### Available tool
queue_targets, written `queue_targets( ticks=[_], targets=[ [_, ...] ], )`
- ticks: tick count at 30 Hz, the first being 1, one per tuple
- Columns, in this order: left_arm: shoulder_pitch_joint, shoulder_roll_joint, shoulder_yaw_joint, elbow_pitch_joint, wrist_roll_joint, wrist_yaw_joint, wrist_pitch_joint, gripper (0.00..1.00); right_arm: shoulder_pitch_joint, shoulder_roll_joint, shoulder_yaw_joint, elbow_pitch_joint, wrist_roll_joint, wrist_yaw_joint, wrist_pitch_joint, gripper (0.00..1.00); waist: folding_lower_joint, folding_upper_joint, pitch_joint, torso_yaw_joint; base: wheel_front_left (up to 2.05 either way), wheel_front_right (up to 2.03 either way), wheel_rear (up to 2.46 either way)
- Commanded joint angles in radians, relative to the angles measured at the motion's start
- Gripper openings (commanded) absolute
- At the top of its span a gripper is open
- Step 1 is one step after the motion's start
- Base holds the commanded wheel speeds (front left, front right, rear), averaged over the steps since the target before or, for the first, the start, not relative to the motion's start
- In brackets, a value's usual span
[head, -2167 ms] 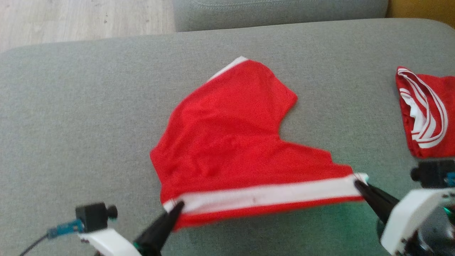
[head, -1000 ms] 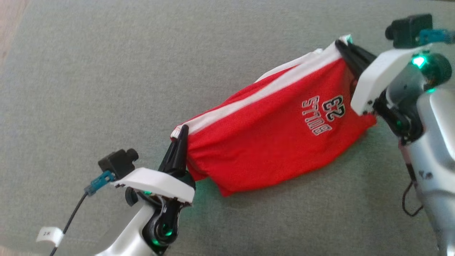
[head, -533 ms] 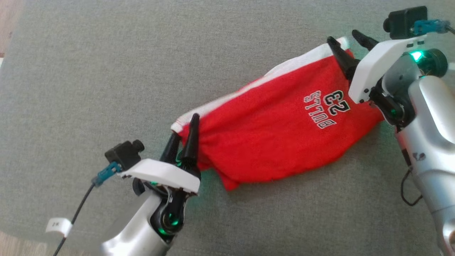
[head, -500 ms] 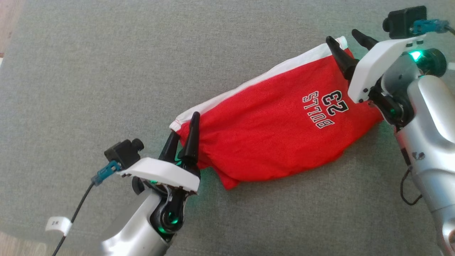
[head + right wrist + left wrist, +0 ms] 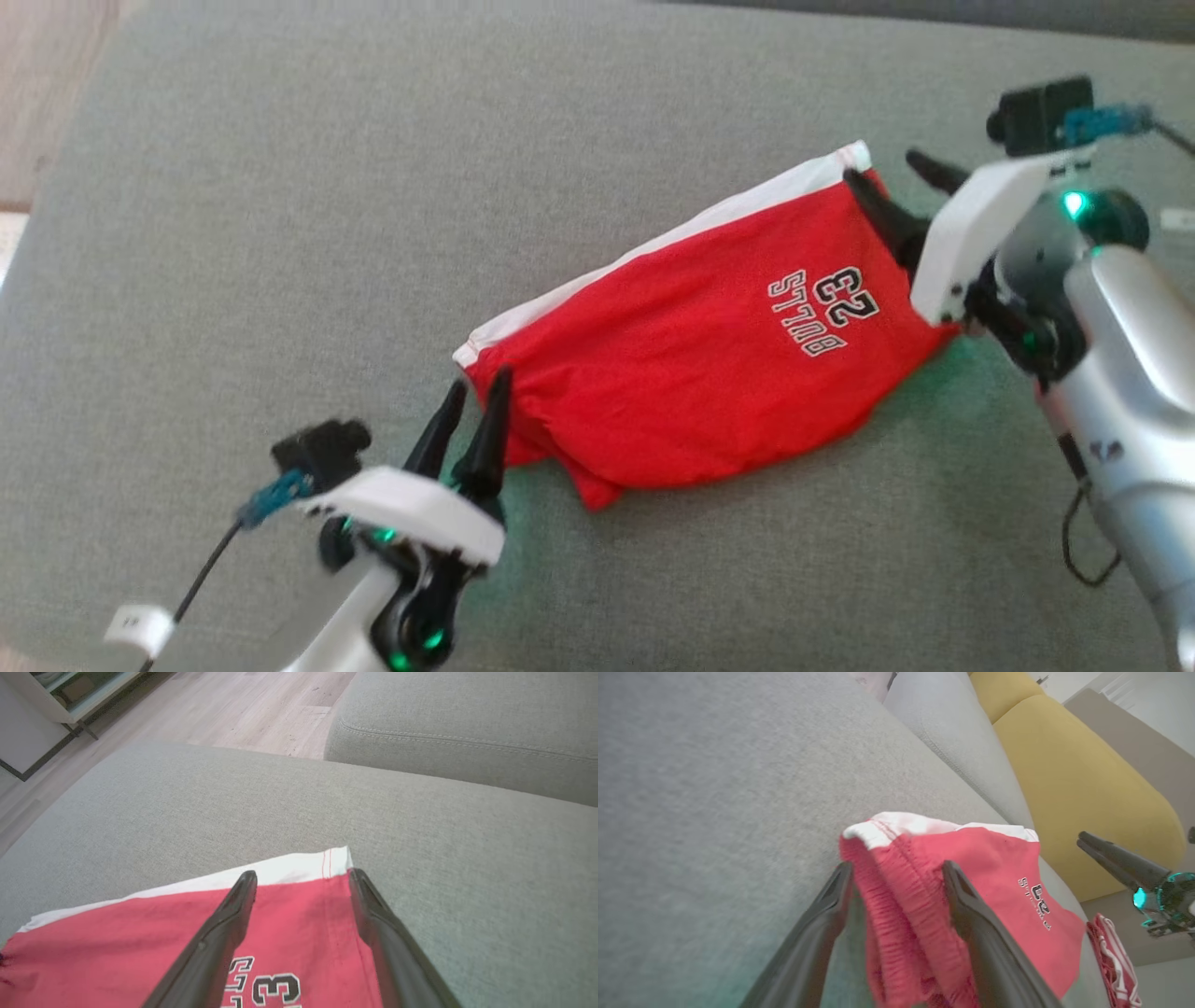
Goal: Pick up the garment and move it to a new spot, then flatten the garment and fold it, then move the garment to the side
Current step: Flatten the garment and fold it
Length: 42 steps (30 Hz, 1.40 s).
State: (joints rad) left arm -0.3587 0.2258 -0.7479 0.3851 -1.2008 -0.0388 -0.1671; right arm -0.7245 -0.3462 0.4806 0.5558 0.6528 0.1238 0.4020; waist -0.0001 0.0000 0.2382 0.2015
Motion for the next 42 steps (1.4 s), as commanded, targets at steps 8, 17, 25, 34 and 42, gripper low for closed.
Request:
queue_targets(
  ticks=[8, 17, 25, 34, 42],
  targets=[
    [0.022, 0.109, 0.077, -0.098, 0.096, 0.052, -0.074, 1.00, 0.061, -0.010, -0.037, -0.025, 0.011, 0.007, -0.008, 1.00, 0.0001, 0.0000, -0.057, -0.008, 0.00, 0.00, 0.00],
    [-0.048, 0.108, 0.163, -0.094, 0.435, 0.113, -0.094, 1.00, 0.070, 0.050, -0.121, 0.048, -0.045, 0.007, -0.036, 1.00, 0.0001, 0.0000, -0.023, 0.006, 0.00, 0.00, 0.00],
    [-0.043, 0.023, 0.306, -0.102, 0.616, 0.065, -0.094, 1.00, 0.027, 0.127, -0.228, 0.165, -0.180, 0.007, -0.064, 1.00, 0.0001, 0.0000, 0.028, 0.021, 0.00, 0.00, 0.00],
    [-0.056, -0.034, 0.372, -0.064, 0.699, -0.015, -0.095, 1.00, 0.018, 0.187, -0.246, 0.241, -0.276, 0.007, 0.025, 1.00, 0.0001, 0.0000, 0.056, 0.035, 0.00, 0.00, 0.00],
    [-0.046, -0.058, 0.420, -0.031, 0.727, -0.046, -0.095, 1.00, 0.048, 0.199, -0.235, 0.181, -0.281, 0.007, 0.053, 0.00, 0.0001, 0.0000, 0.039, 0.012, 0.00, 0.00, 0.00]
  ],
)
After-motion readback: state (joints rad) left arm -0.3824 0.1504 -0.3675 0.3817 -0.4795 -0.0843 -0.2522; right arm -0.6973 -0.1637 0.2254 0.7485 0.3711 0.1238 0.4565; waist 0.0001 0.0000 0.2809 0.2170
